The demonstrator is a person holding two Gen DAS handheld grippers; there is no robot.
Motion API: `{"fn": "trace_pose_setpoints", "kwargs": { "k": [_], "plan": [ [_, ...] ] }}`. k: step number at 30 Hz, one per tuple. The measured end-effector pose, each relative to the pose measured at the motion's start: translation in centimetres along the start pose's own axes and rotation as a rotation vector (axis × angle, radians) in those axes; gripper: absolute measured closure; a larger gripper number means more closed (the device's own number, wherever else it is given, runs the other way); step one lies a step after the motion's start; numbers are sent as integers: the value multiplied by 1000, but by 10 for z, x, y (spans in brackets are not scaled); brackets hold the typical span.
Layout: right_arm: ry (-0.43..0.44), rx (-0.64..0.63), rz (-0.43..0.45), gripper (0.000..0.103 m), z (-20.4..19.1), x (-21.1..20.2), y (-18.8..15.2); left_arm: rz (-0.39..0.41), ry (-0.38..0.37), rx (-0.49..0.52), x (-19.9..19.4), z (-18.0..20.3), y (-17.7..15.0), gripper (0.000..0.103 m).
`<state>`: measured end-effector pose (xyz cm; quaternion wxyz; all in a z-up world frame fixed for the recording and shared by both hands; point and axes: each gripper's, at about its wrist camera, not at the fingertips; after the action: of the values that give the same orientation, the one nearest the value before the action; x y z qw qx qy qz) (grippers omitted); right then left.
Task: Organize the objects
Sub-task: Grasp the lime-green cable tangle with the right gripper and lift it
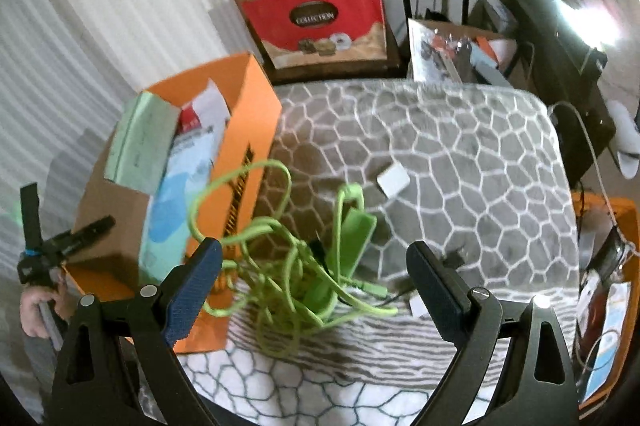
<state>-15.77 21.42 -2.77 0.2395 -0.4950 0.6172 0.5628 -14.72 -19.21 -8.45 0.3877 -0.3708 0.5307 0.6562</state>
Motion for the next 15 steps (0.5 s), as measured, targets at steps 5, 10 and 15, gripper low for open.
{"fn": "trace_pose_setpoints", "kwargs": {
  "k": [5, 10, 15],
  "plan": [
    [29, 17, -17, 10, 9, 8, -10, 0, 1, 0, 0, -1, 0, 100],
    [58, 29, -27, 18, 13, 9, -17, 0, 1, -1, 1, -2, 0, 100],
    [70, 27, -26, 28, 17, 6, -22, -1, 2, -1, 1, -2, 1, 100]
  ]
}}
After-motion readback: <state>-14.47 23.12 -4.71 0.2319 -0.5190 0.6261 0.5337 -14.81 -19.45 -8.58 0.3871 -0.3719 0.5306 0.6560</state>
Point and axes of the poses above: each gripper's, at about its wrist camera, not at the fingertips, and x roughly the way its jaws point, z to its right, y to its top, and after that the axes turned 2 degrees about -z, right-handed
